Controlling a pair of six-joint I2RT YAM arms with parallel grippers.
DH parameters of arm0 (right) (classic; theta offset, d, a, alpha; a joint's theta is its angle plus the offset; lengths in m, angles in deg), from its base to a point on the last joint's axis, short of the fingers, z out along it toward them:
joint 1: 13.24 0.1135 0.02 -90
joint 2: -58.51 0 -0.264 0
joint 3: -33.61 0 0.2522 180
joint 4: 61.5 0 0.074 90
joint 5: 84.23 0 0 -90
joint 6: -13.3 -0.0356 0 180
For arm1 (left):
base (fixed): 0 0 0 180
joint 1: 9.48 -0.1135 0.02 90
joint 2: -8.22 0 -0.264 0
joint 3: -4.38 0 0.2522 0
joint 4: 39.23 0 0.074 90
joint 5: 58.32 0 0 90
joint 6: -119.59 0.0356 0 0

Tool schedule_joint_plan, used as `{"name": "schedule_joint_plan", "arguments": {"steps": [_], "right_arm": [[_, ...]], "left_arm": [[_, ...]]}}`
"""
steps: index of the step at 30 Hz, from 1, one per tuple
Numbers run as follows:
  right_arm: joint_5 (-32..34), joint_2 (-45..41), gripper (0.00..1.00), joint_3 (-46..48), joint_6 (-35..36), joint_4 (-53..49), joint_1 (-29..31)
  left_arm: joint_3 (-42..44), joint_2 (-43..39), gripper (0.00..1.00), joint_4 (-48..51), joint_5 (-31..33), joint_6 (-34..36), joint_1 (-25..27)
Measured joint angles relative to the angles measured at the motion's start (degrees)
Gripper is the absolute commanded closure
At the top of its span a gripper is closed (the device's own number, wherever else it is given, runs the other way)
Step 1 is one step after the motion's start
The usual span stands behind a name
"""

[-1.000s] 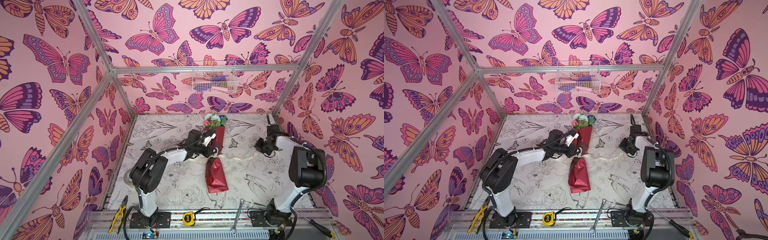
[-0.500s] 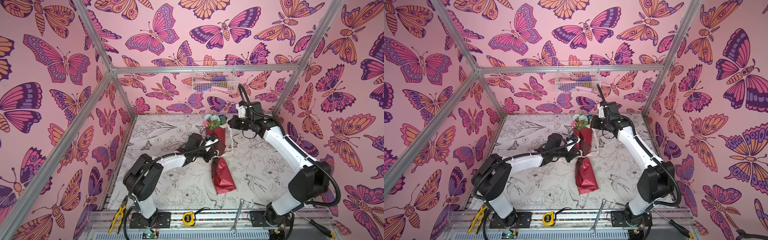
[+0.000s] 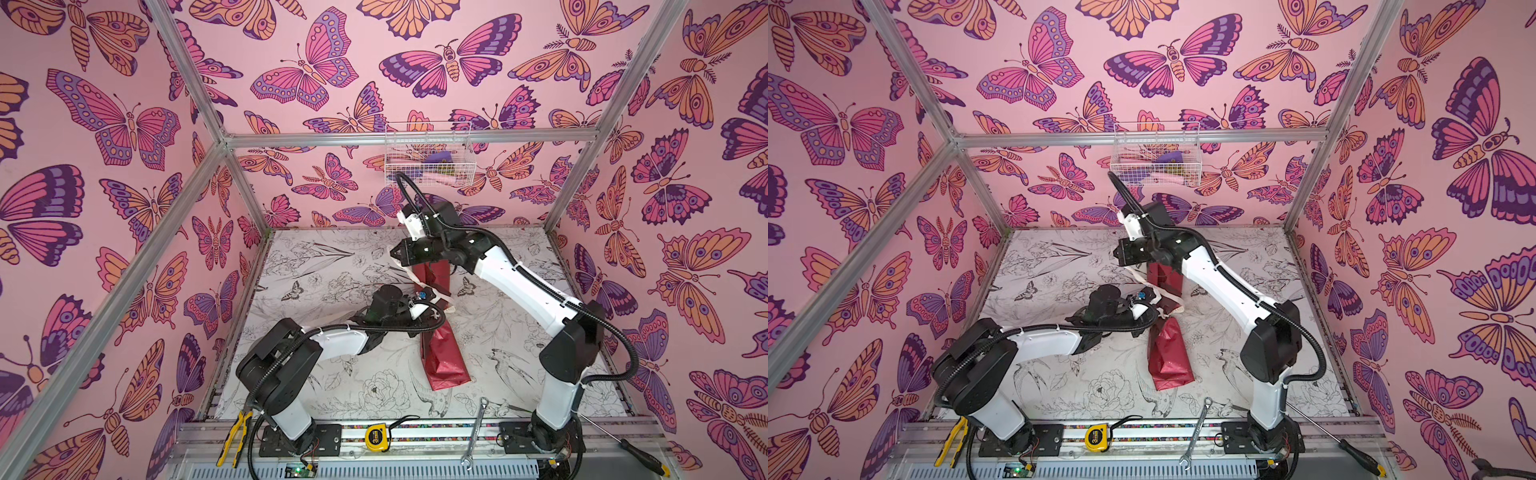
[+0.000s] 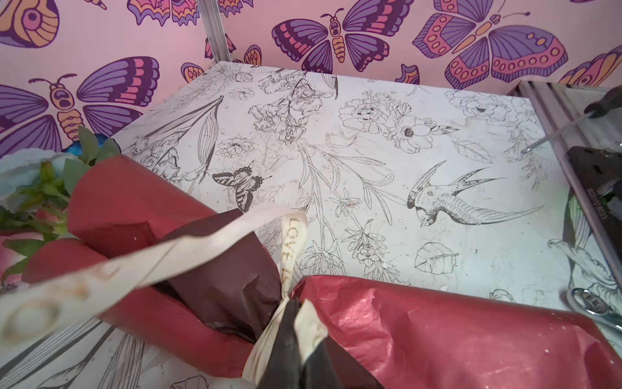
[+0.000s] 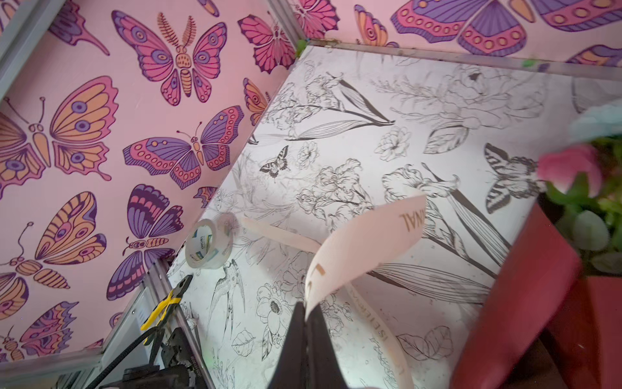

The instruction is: Tie the bouquet of fake flowers

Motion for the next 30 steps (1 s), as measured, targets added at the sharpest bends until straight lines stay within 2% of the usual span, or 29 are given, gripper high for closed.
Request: {"name": "schedule_joint_plan", "arguments": {"steps": [14, 19, 23, 28, 30], "right_arm": [[-3.04, 17.49, 1.0, -18.86, 4.46, -10.21, 11.47], [-4.37, 18.78, 0.99, -19.98, 5.49, -13.92, 13.66], [-8.07, 18.78, 0.97, -19.98, 5.77, -15.52, 13.4], [-12.72, 18.78, 0.91, -19.98, 7.13, -17.66, 13.51], [-13.55, 18.95, 0.81, -20.15, 8.07, -19.37, 13.97]], "left_arm": [[0.7, 0.0, 1.0, -0.79, 10.38, 13.38, 6.56], [1.79, 0.0, 1.0, -1.55, 11.96, 16.06, 7.37], [3.54, -0.35, 1.0, -1.68, 12.52, 17.81, 8.7], [5.03, -0.52, 1.0, -1.73, 16.31, 22.1, 11.5], [5.05, -0.5, 1.0, -1.79, 17.86, 23.98, 12.61]]}}
